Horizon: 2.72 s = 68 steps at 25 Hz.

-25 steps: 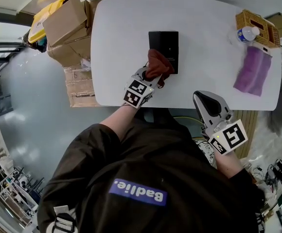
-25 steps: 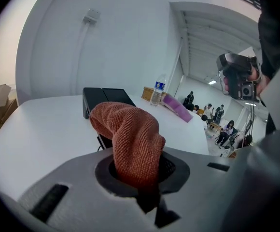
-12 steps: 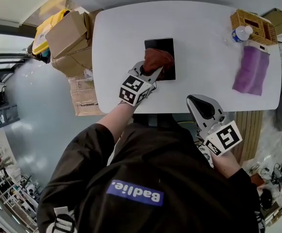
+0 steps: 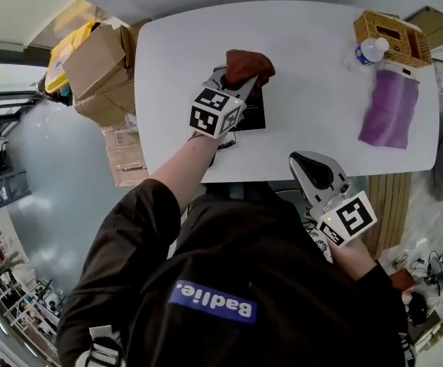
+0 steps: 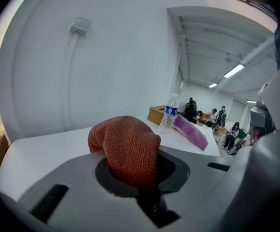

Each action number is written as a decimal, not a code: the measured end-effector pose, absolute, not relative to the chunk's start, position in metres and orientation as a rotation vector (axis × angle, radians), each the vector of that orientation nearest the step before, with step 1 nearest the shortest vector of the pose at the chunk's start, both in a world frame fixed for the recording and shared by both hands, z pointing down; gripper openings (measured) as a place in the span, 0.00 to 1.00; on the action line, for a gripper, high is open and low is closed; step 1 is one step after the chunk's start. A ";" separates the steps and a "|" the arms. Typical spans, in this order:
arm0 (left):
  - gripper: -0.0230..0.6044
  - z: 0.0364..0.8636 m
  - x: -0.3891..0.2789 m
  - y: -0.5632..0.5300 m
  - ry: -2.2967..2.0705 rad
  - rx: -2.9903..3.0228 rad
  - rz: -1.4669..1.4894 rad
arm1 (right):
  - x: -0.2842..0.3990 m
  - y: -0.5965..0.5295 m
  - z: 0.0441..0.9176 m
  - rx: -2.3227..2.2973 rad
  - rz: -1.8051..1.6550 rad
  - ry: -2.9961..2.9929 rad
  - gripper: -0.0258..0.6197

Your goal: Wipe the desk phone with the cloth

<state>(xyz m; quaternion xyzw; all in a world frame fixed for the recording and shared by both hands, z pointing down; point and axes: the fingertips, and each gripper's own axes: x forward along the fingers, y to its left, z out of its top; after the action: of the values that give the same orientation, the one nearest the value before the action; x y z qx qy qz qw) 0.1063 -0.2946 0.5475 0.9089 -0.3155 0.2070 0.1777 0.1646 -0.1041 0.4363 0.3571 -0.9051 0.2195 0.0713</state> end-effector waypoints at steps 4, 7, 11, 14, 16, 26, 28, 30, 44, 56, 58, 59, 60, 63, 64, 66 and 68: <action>0.11 0.569 0.111 -0.292 -0.880 2.495 0.624 | 0.170 -0.104 0.441 1.068 0.677 -2.714 0.09; 0.11 0.580 0.111 -0.283 -0.879 2.449 0.624 | 0.174 -0.101 0.443 1.062 0.687 -2.714 0.09; 0.11 0.589 0.111 -0.269 -0.875 2.419 0.630 | 0.180 -0.101 0.444 1.054 0.701 -2.718 0.09; 0.11 0.596 0.111 -0.255 -0.871 2.399 0.628 | 0.181 -0.100 0.445 1.029 0.700 -2.719 0.09; 0.11 0.601 0.111 -0.244 -0.864 2.389 0.627 | 0.180 -0.099 0.445 1.013 0.696 -2.721 0.09; 0.11 0.632 0.110 -0.179 -0.790 2.352 0.674 | 0.164 -0.098 0.449 0.899 0.686 -2.742 0.09; 0.11 0.637 0.109 -0.168 -0.778 2.335 0.687 | 0.160 -0.097 0.450 0.879 0.697 -2.744 0.09; 0.11 0.640 0.106 -0.159 -0.768 2.315 0.701 | 0.154 -0.095 0.449 0.863 0.714 -2.747 0.09; 0.11 0.577 0.072 -0.101 -0.681 2.396 0.557 | 0.093 -0.051 0.425 0.881 0.652 -2.790 0.09; 0.11 0.492 -0.013 -0.023 -0.610 2.539 0.425 | 0.008 0.039 0.392 1.032 0.563 -2.780 0.09; 0.11 0.478 -0.027 -0.011 -0.594 2.555 0.401 | -0.005 0.054 0.386 1.061 0.546 -2.774 0.09; 0.11 0.471 -0.035 -0.005 -0.587 2.561 0.386 | -0.011 0.061 0.384 1.076 0.538 -2.770 0.09; 0.11 0.462 -0.043 0.001 -0.581 2.567 0.369 | -0.018 0.068 0.381 1.090 0.531 -2.765 0.09; 0.11 0.437 -0.064 0.020 -0.576 2.585 0.312 | -0.034 0.086 0.376 1.124 0.517 -2.751 0.09; 0.11 0.429 -0.071 0.025 -0.576 2.592 0.293 | -0.038 0.090 0.374 1.133 0.514 -2.747 0.09; 0.11 0.414 -0.083 0.032 -0.576 2.603 0.262 | -0.044 0.096 0.372 1.142 0.514 -2.742 0.09; 0.11 0.400 -0.092 0.035 -0.588 2.614 0.236 | -0.049 0.100 0.368 1.141 0.513 -2.743 0.09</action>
<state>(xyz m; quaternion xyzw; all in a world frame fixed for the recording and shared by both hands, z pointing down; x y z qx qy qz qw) -0.0923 0.0345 0.4000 0.9472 -0.2129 0.0855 0.2240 -0.0489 0.0997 0.3679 0.3777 -0.9080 0.1697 0.0633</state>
